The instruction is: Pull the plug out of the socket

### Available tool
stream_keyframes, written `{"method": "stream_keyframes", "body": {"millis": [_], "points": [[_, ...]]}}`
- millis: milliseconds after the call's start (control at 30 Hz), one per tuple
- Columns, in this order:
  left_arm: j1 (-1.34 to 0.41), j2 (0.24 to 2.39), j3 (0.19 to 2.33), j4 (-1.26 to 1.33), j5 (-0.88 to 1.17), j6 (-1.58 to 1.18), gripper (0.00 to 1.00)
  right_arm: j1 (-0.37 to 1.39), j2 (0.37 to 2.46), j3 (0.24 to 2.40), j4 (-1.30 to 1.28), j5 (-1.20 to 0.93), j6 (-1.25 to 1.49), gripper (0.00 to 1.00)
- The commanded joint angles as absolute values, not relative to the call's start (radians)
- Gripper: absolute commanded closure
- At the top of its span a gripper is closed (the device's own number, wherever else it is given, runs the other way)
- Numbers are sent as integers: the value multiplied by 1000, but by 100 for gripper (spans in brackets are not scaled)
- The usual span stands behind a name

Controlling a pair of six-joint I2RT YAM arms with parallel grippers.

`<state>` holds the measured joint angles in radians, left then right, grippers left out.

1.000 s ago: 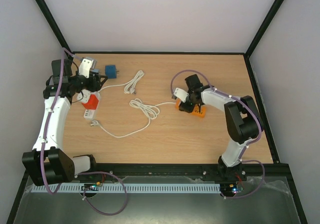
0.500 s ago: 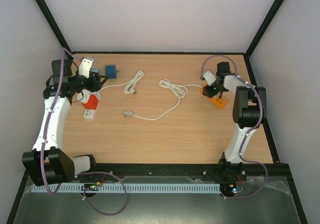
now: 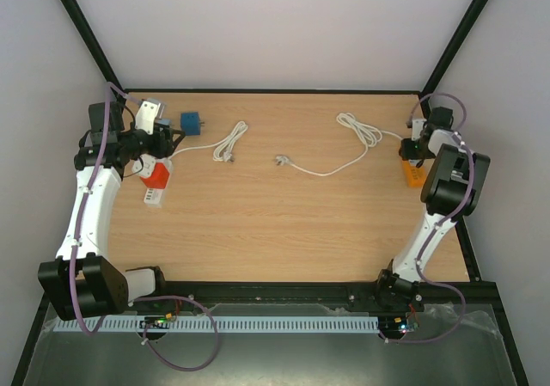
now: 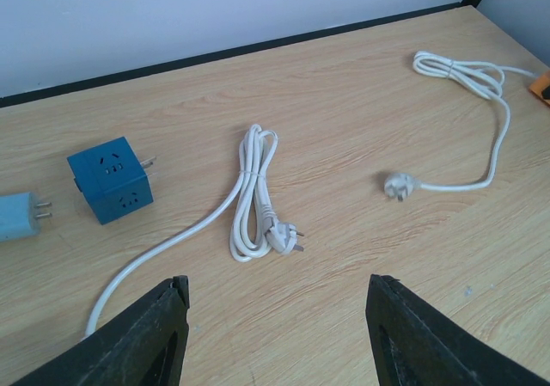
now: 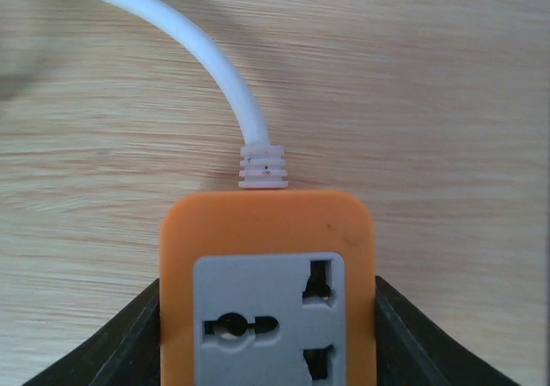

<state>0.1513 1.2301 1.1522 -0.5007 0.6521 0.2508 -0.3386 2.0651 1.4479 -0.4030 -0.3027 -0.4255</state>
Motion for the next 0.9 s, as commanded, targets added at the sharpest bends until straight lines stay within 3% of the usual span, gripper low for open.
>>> {"method": "stream_keyframes", "body": {"millis": [0, 267, 367, 633, 867], "points": [[156, 1228, 1154, -505, 668, 265, 41, -380, 2072, 1475, -356, -226, -296, 77], [156, 1244, 1160, -524, 667, 296, 40, -402, 1978, 1325, -321, -228, -308, 71], [155, 1273, 1171, -551, 662, 332, 38, -405, 1937, 1282, -315, -249, -315, 64], [130, 1417, 1221, -578, 616, 404, 28, -404, 1902, 1293, -343, -316, -322, 27], [42, 1595, 1310, -578, 507, 439, 20, -404, 1846, 1315, -394, -402, -342, 9]]}}
